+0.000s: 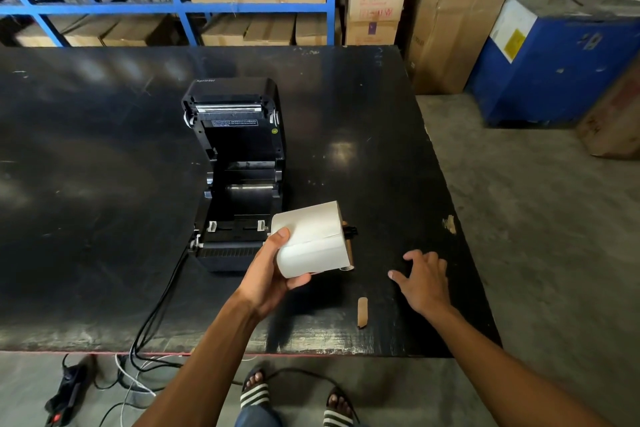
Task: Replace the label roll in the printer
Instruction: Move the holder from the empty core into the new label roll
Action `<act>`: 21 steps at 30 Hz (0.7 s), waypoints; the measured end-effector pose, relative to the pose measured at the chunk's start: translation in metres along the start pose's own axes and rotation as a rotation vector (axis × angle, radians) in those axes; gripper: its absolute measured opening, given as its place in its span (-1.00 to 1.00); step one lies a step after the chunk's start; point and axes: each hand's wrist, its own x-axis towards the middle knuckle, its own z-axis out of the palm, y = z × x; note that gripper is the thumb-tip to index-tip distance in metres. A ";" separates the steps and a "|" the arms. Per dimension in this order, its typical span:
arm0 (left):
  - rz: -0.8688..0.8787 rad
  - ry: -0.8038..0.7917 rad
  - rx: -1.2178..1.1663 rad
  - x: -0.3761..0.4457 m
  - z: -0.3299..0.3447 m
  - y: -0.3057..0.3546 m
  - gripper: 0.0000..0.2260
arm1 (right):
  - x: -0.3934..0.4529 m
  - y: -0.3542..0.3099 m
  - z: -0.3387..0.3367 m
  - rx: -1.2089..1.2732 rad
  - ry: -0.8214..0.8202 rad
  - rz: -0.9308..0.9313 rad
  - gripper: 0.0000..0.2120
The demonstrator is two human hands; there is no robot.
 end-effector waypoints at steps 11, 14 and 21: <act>0.000 0.015 -0.031 -0.001 0.000 -0.002 -0.44 | 0.004 -0.028 -0.025 0.915 -0.171 0.291 -0.94; -0.002 0.028 -0.049 0.001 0.001 -0.003 -0.40 | -0.004 -0.045 -0.045 1.482 -0.433 0.299 -0.84; 0.005 0.019 -0.071 0.002 0.008 -0.003 -0.44 | -0.024 -0.083 -0.068 1.575 -0.456 0.090 -0.86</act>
